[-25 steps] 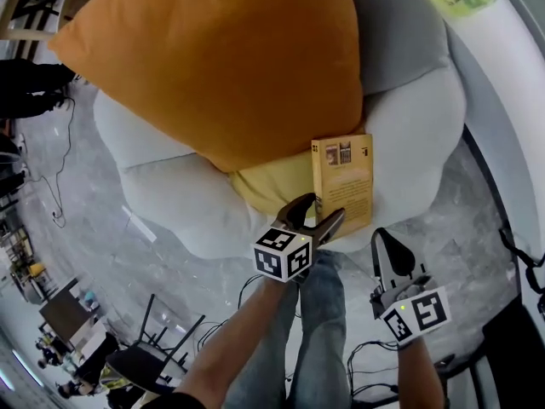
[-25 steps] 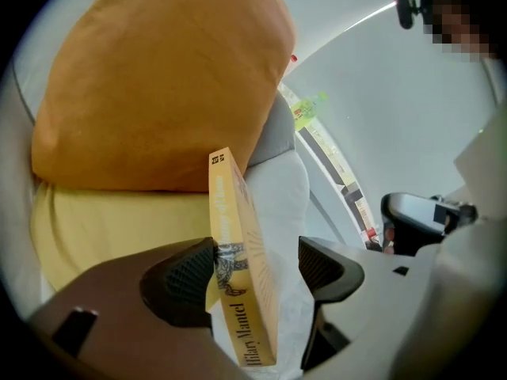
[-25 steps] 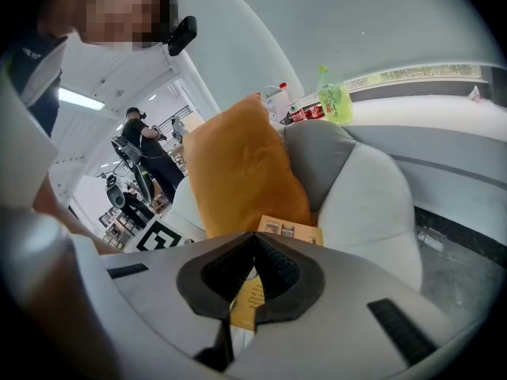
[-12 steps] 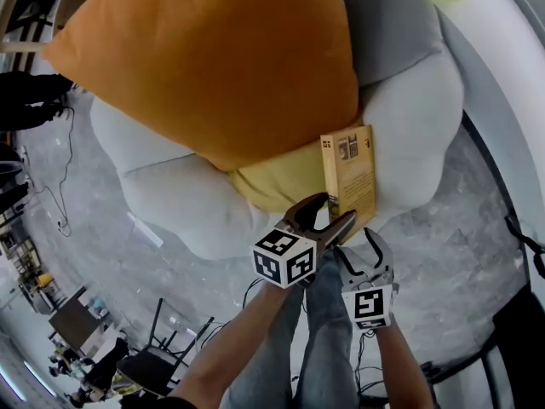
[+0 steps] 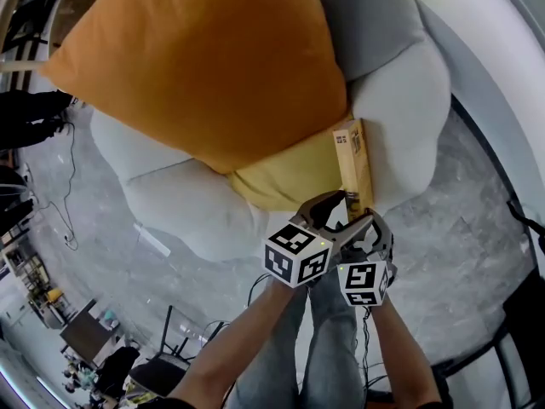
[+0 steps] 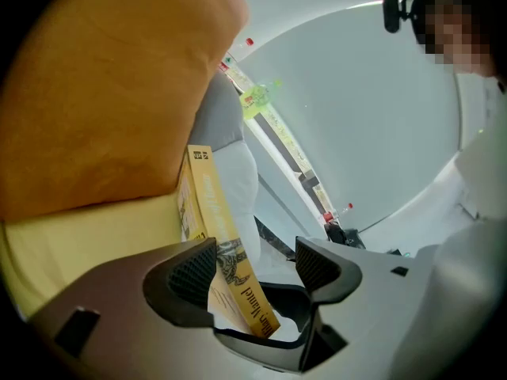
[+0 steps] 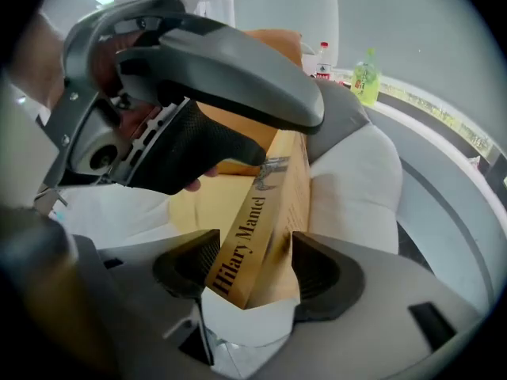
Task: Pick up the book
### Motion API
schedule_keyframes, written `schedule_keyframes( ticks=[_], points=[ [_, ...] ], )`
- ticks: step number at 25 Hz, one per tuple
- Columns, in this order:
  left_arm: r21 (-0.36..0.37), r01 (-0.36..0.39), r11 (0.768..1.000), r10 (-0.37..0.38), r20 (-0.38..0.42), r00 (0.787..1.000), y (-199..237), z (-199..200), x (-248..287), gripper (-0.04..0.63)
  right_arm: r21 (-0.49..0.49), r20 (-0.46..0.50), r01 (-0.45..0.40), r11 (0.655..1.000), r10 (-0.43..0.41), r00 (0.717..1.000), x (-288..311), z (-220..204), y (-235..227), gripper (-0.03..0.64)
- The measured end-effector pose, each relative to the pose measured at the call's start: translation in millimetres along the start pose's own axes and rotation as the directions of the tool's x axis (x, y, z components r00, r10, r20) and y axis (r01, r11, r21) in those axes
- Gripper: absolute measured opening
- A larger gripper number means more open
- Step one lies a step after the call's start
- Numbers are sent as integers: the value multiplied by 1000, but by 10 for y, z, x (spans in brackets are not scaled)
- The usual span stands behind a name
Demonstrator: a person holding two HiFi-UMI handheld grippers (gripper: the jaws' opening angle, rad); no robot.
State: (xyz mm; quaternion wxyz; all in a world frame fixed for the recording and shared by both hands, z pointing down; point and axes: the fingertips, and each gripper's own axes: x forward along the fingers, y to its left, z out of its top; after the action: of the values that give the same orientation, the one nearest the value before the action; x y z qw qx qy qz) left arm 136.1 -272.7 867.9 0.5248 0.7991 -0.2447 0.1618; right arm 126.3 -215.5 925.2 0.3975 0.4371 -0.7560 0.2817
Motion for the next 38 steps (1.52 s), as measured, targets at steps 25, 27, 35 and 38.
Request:
schedule_keyframes(
  ticks=[25,27,35,38],
  points=[
    [31,-22,999,26,-118,993,197,-138,-454,304,113,-264,31,993,0,964,303,-8,-862,175],
    [32,-35,999,38,-110,993,264,-100,-568,291,143,-252,28,989,9,968,431,112,-909,168],
    [3,-113,994,113,-115,987,237,-257,-1238,271,227,-345,26,973,55,937,105,87,-986,150],
    [-17,-148,989,146,-91,985,251,-198,-1480,250,217,-340,45,975,32,940,-43,243,-970,150]
  ],
)
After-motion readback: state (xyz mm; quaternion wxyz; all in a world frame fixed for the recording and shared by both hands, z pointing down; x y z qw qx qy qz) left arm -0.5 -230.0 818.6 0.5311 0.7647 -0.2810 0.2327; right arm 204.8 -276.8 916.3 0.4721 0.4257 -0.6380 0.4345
